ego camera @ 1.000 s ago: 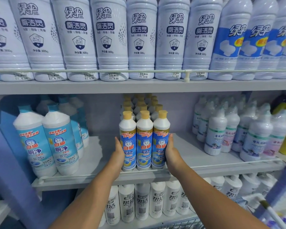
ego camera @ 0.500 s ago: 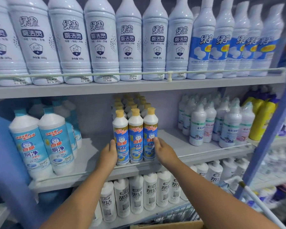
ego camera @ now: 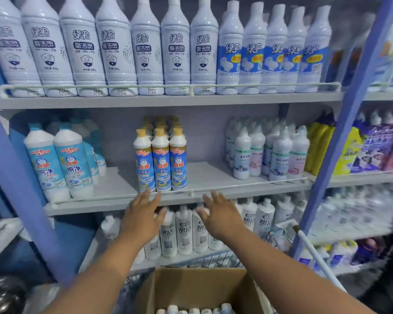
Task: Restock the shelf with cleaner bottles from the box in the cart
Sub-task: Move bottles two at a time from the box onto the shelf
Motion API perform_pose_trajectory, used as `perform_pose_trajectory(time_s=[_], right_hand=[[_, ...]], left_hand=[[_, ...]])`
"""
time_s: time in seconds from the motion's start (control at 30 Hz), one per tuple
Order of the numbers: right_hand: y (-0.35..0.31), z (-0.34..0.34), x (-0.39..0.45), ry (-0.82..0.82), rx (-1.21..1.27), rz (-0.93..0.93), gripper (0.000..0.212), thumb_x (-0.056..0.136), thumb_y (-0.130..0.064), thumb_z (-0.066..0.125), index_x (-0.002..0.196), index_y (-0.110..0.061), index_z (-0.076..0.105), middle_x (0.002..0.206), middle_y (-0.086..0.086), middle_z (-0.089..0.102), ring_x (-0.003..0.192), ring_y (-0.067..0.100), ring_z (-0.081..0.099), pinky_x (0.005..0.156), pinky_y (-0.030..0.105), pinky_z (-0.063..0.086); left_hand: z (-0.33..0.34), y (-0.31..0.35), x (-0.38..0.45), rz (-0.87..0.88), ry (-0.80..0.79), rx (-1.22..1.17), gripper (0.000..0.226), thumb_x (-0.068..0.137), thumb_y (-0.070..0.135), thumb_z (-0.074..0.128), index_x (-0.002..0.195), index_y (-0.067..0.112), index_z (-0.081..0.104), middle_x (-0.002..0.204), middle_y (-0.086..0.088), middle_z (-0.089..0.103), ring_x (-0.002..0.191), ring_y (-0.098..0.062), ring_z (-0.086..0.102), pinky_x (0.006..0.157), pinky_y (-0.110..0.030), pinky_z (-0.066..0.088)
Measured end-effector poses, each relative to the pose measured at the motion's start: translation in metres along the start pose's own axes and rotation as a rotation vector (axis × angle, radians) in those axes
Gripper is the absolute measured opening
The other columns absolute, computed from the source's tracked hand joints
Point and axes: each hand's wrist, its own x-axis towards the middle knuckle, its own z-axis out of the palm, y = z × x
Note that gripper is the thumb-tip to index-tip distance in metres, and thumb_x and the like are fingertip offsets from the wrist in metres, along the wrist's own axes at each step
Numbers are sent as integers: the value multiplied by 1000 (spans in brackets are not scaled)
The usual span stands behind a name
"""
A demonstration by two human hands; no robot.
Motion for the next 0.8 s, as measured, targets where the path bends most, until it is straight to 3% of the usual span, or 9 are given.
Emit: perform_pose_trajectory(time_s=[0.13, 0.4, 0.6, 0.7, 0.8], right_hand=[[23, 20, -46, -69, -13, -23, 66, 103, -59, 19, 159, -25, 14, 168, 4, 1, 154, 27, 4, 123, 48, 13], [55, 96, -104, -264, 15, 10, 66, 103, -56, 26, 159, -22, 16, 167, 8, 3, 153, 29, 8, 123, 49, 14], [73, 170, -126, -462, 52, 115, 68, 103, -56, 24, 160, -22, 9, 168, 6, -1, 154, 26, 3, 124, 47, 13], [78, 212, -126, -538, 82, 188, 69, 102, -58, 25, 160, -22, 13, 167, 8, 5, 153, 27, 10, 122, 46, 18], [81, 246, -132, -599, 183, 344, 68, 101, -58, 29, 157, -20, 22, 164, 11, 17, 148, 30, 25, 118, 44, 29]], left_hand=[[23, 27, -48, -48, -78, 34, 61, 99, 59, 32, 156, 37, 24, 167, 1, 8, 153, -21, 7, 123, -40, 14], [99, 35, -128, -97, -278, 30, 64, 98, 60, 32, 155, 30, 30, 164, -5, 19, 150, -27, 18, 120, -43, 24], [175, 17, -159, -198, -507, 32, 66, 97, 64, 28, 154, 31, 30, 165, 0, 18, 153, -22, 9, 122, -45, 17], [205, 9, -164, -279, -628, 7, 63, 100, 60, 30, 153, 26, 36, 159, -3, 33, 145, -21, 31, 117, -35, 24], [239, -4, -172, -475, -695, -118, 72, 91, 72, 26, 141, 27, 50, 130, -5, 63, 116, -25, 60, 98, -34, 48]])
